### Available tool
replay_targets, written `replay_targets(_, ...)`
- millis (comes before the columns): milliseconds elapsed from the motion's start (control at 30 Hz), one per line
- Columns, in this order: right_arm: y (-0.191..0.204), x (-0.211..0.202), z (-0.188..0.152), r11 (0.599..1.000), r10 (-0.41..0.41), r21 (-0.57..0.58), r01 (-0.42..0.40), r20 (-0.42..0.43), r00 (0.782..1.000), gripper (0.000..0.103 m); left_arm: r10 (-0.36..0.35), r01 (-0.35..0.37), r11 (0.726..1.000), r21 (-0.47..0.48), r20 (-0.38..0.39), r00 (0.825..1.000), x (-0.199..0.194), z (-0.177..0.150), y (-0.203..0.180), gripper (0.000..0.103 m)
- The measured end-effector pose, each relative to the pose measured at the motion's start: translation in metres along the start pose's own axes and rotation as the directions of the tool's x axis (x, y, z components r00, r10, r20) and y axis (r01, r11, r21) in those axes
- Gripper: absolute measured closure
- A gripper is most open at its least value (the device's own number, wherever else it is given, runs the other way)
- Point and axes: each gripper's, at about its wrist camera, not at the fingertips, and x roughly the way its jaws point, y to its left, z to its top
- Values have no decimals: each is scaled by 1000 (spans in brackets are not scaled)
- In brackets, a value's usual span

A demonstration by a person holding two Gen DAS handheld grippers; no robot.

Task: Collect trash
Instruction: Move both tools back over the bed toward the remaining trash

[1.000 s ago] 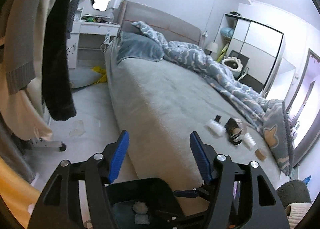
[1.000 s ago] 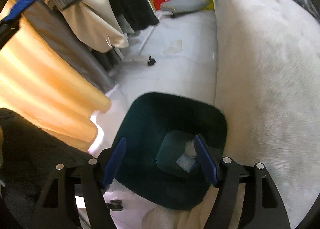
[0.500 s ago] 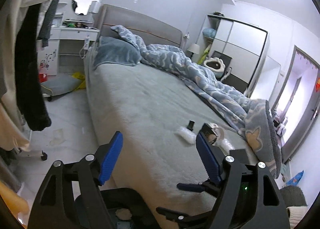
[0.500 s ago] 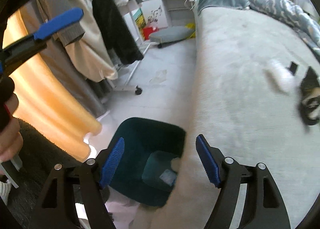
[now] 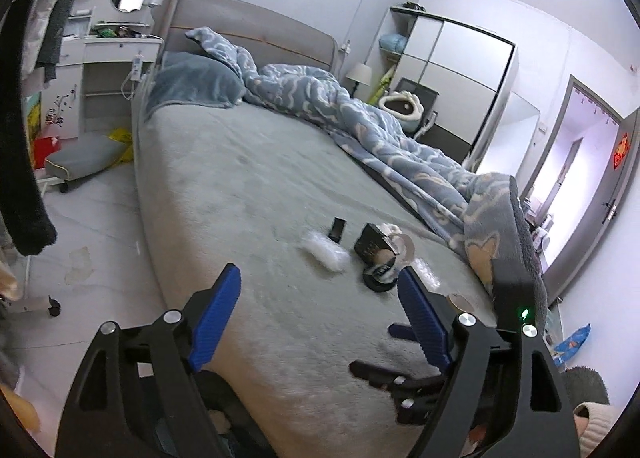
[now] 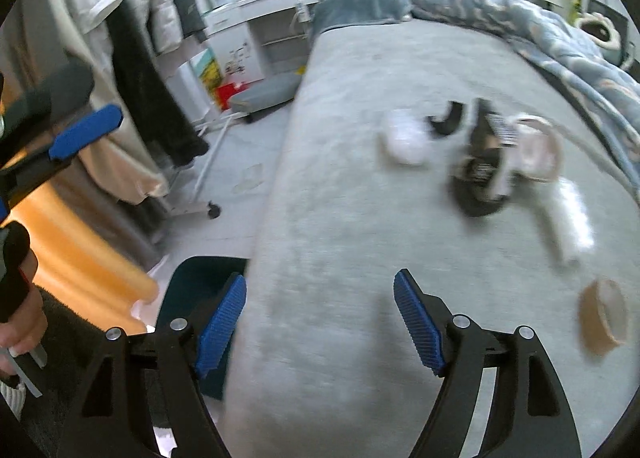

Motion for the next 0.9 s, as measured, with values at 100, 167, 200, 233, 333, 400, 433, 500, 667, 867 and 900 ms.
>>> replay_targets(100,-15,-9,1,999,-29,24,29,25,999,23,-14,15,999,35,-30,999,11,-4,-11,20)
replay_targets(167,-29,-19,4,997,-60,44,58,50,997,22,-21,24,998,62,-51,998,19,-8,-19,20)
replay_targets(200,-36,-25,5,996,-81,51,78,62,995,22,-22,26,997,69,-57,998,22,-9,-21,20)
replay_targets(233,-42,-29,5,994,-94,57,90,70,993,21,-25,30,997,76,-63,998,25,-11,-24,20)
replay_targets(333,-57,-39,5,992,-119,63,114,83,989,21,-40,46,995,84,-73,997,35,-14,-32,20)
replay_targets(400,-64,-44,6,991,-127,49,124,80,989,21,-53,59,995,81,-78,996,41,-15,-36,20)
replay_targets(433,-68,-47,6,991,-132,39,129,83,988,21,-60,67,995,81,-85,995,45,-15,-39,20)
replay_targets(500,-78,-52,6,989,-147,32,144,85,986,20,-66,75,993,90,-98,993,51,-15,-43,20)
replay_targets(667,-105,-59,3,987,-158,43,155,76,984,19,-77,95,984,148,-127,989,69,-14,-57,19)
replay_targets(867,-136,-60,-8,988,-148,46,145,60,987,19,-78,127,965,230,-213,974,101,-19,-64,16)
replay_targets(900,-139,-59,-10,988,-148,50,145,56,987,19,-81,130,968,216,-224,971,107,-20,-62,16)
